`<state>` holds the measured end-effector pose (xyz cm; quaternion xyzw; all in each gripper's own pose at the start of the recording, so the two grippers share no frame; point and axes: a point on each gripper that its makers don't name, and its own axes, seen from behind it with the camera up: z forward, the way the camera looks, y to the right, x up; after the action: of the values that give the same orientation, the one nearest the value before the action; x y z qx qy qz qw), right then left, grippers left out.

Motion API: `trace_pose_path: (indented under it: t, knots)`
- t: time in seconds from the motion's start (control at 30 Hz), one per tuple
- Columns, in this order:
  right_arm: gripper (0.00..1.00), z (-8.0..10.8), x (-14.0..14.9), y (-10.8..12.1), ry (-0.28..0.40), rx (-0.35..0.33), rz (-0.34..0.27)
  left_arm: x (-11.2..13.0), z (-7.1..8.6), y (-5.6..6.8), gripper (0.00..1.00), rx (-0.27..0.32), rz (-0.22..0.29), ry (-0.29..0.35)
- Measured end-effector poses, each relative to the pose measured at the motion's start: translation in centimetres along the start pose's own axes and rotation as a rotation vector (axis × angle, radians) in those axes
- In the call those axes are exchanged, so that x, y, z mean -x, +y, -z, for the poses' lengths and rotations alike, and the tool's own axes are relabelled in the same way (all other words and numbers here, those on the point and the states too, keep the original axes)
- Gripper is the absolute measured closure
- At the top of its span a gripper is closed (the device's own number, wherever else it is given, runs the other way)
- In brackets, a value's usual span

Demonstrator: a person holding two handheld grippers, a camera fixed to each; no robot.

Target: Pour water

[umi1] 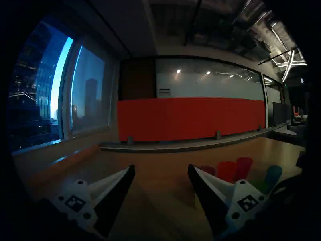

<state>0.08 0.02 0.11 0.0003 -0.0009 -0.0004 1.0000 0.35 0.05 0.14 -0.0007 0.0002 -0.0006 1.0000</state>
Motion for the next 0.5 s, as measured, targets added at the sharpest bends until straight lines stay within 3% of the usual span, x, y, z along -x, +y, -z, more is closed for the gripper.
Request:
trace_pose_path:
  t: [0.5]
  knots:
    - [0.00,-1.3,-5.7,-0.4,-0.022,-0.050,-0.042,-8.7,-1.2,1.3,0.02,0.078,0.009,0.009]
